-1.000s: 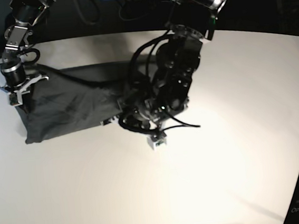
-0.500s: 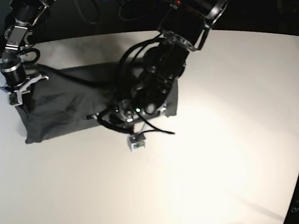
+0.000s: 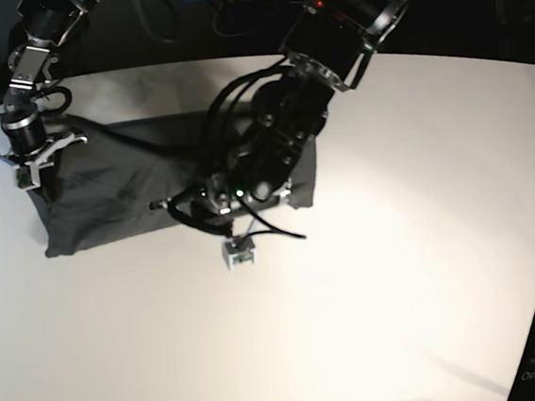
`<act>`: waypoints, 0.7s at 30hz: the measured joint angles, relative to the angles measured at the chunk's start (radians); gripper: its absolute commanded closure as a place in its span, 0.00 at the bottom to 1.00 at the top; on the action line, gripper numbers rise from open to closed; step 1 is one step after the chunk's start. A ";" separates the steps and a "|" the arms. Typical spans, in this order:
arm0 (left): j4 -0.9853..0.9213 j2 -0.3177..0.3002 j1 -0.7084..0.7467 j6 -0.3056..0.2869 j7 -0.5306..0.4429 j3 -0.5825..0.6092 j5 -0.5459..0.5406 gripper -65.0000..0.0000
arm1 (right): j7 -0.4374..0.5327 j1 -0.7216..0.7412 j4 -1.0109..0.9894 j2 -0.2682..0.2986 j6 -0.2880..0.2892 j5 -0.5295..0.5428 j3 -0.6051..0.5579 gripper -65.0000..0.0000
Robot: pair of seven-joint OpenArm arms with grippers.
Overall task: Fold the T-shirt properly
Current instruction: 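Lay the carried end onto the strip's middle with the left gripper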
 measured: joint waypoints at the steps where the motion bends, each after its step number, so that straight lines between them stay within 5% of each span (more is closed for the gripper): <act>1: 0.000 0.000 0.000 0.000 -0.008 0.000 0.000 0.95 | 0.000 0.000 0.000 0.000 0.000 0.000 0.000 0.98; 10: -0.026 0.002 -0.005 0.000 -0.016 0.006 0.003 0.61 | 0.000 0.000 0.000 0.000 0.000 0.000 0.000 0.98; 21: -0.132 0.000 -0.018 0.000 -0.024 0.005 -0.005 0.58 | 0.001 0.000 0.000 0.000 0.000 0.000 0.000 0.98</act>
